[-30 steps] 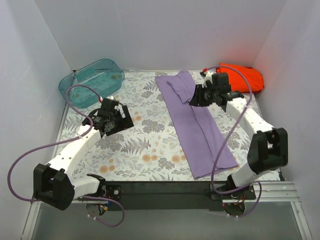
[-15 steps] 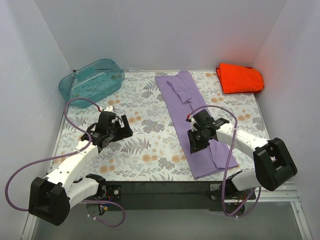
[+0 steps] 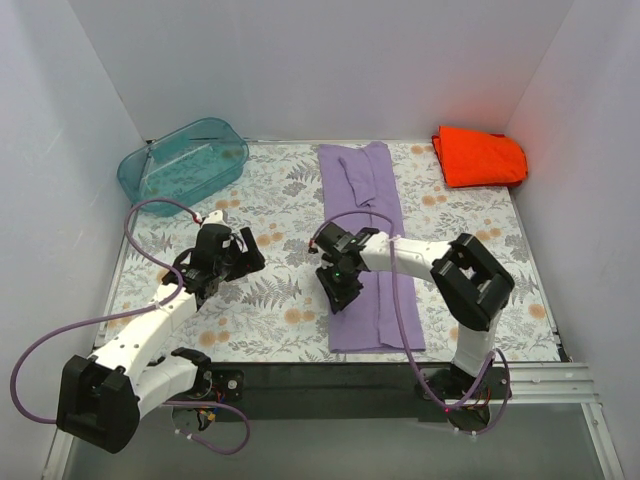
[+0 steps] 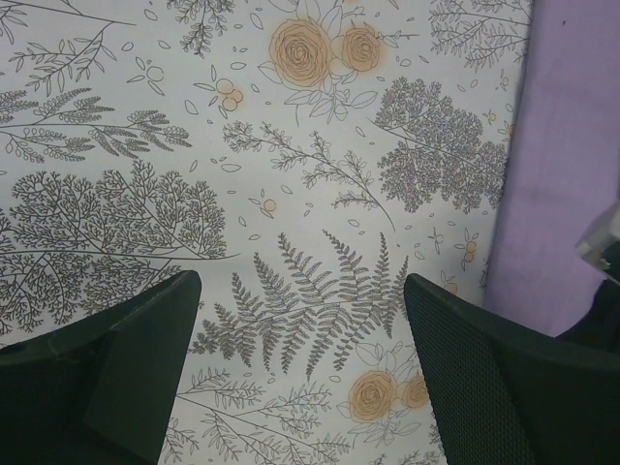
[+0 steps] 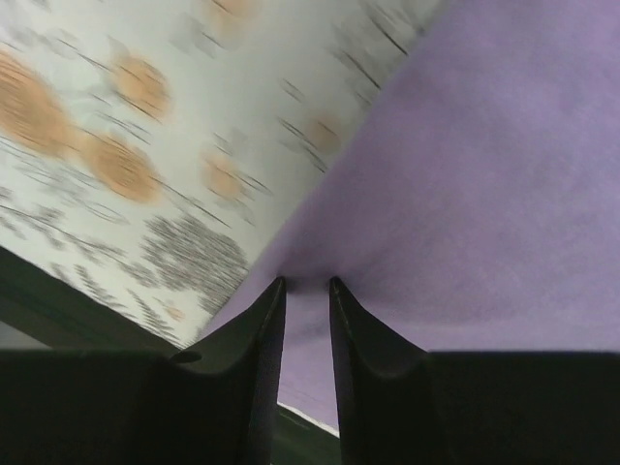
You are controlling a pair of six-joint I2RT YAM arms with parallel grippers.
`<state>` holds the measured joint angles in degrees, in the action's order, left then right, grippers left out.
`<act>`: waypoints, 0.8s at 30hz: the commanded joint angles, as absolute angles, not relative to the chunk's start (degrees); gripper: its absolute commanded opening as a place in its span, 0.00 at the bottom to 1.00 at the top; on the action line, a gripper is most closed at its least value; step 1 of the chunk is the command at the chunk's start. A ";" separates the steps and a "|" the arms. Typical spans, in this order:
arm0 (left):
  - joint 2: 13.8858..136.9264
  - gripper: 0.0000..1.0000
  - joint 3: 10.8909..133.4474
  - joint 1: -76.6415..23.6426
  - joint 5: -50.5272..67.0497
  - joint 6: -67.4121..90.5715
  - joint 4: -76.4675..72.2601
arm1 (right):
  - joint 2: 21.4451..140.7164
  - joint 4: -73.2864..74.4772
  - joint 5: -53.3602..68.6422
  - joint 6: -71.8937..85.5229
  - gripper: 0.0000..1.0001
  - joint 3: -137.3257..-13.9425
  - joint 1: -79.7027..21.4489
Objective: Fold and stack the t-shirts
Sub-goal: Fold the tshirt
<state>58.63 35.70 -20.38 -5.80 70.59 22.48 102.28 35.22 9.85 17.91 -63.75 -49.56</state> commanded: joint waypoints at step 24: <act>58.72 0.82 42.54 -24.08 9.58 78.22 40.16 | 81.59 35.07 2.46 28.99 0.51 -56.19 -54.14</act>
